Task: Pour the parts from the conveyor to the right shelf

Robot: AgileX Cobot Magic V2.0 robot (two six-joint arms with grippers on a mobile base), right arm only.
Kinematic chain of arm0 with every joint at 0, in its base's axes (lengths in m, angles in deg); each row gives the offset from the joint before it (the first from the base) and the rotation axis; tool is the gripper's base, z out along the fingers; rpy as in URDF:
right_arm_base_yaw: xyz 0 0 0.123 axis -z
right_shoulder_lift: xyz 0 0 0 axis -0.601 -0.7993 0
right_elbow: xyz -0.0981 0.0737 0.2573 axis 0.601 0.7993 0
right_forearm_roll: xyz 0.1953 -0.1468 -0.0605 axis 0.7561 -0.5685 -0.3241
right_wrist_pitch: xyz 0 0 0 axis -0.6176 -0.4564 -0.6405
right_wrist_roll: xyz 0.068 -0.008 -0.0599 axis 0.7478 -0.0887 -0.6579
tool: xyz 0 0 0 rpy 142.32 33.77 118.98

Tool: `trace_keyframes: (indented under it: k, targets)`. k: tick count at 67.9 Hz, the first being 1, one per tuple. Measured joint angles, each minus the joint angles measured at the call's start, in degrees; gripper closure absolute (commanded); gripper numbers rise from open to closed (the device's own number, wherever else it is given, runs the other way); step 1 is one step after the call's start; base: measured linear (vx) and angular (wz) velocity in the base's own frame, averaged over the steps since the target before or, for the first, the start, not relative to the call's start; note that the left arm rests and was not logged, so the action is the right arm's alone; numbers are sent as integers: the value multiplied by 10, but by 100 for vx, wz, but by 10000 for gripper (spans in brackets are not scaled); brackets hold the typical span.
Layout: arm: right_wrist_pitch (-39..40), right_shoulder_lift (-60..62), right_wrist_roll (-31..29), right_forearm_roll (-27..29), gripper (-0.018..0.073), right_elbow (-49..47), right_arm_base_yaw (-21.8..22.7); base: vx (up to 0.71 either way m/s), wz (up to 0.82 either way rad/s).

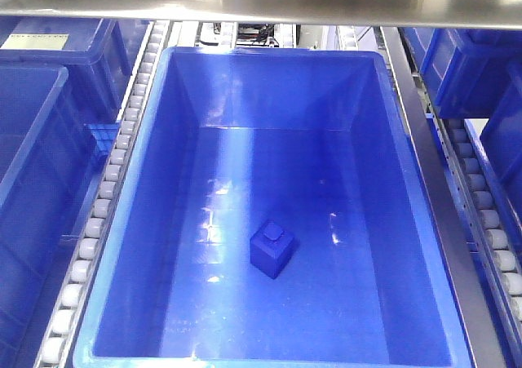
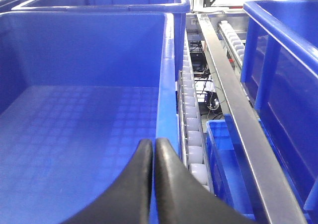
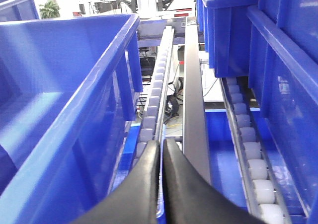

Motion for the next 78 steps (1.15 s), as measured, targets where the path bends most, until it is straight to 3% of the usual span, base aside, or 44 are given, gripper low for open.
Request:
trace_keyframes:
  k: [78]
  targets:
    - [2,0,1,0,569,0,0,0,0]
